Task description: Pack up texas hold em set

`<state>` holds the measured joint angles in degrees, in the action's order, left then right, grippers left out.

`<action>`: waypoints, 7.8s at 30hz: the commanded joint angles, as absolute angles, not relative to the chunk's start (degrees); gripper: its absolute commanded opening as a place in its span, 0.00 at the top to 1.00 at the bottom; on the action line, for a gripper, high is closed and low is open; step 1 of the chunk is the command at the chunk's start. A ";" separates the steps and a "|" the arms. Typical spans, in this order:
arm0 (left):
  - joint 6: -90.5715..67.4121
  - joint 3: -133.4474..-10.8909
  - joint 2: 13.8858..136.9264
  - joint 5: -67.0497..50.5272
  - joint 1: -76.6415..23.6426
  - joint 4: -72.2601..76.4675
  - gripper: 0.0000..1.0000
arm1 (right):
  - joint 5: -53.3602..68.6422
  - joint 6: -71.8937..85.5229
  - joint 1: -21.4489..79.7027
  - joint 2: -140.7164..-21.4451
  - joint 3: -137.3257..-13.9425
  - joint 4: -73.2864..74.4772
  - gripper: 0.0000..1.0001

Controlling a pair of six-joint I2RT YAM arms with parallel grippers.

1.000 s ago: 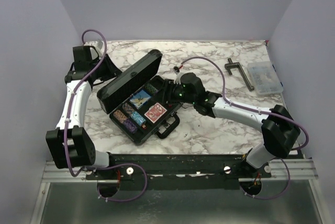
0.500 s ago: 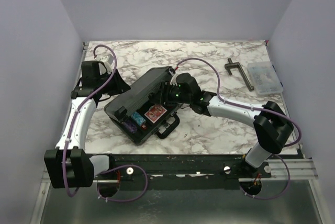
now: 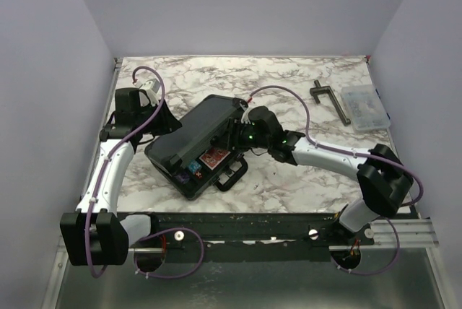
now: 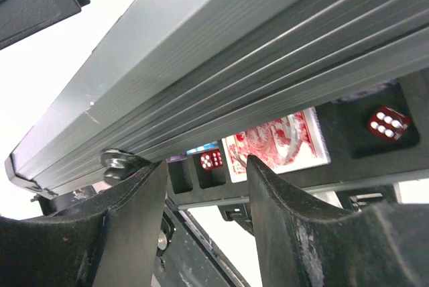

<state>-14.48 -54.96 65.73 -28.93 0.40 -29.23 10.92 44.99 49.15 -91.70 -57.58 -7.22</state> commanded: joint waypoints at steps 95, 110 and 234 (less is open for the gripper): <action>-40.15 -26.15 49.59 -16.99 -4.35 -18.35 0.13 | -5.50 41.62 49.22 -71.59 -46.01 6.73 0.12; -34.28 -33.59 37.46 -11.40 -8.61 -30.01 0.12 | -10.03 40.45 49.22 -68.55 -47.80 12.17 0.12; -36.72 -31.28 65.48 -2.20 -52.87 -18.81 1.00 | -4.41 55.18 49.22 -77.18 -32.24 -9.74 0.99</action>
<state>-35.16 -35.09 61.95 3.49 -50.37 -9.26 -4.60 55.46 49.06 -77.34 -31.57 -8.60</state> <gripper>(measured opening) 0.002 0.006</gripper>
